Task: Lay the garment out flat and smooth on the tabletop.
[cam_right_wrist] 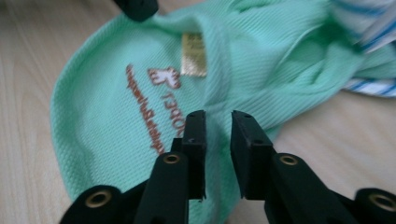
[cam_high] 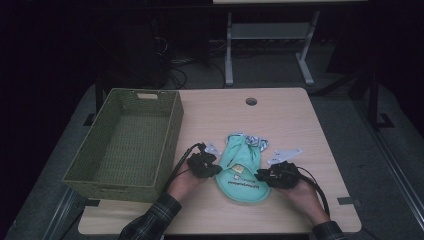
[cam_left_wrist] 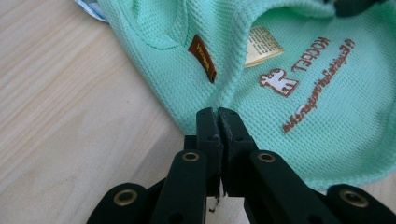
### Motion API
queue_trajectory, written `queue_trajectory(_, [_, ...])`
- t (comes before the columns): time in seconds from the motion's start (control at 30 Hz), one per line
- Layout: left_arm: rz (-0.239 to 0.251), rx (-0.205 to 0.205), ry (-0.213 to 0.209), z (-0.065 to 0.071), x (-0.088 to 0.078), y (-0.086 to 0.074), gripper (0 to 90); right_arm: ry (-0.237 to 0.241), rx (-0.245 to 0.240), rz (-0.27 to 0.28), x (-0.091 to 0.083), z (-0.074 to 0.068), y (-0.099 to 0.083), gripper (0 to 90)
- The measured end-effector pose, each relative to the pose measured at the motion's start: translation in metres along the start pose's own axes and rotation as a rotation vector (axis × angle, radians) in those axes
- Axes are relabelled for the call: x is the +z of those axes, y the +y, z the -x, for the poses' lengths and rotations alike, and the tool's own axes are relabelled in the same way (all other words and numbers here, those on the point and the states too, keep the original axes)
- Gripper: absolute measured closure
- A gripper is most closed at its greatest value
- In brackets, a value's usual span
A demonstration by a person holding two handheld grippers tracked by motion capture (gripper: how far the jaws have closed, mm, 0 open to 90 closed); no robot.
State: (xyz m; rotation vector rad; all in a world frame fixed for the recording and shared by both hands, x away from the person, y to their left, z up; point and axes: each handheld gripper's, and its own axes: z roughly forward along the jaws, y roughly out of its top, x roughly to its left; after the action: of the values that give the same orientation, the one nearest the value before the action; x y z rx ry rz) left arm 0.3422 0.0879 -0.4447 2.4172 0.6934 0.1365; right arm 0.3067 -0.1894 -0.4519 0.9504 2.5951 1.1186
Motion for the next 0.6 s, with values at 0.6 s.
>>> queue_trajectory(0.6, [-0.011, 0.0, -0.008, 0.007, -0.002, -0.009, 87.4, -0.098, 0.063, 0.062, -0.003, 0.057, 0.041, 75.8])
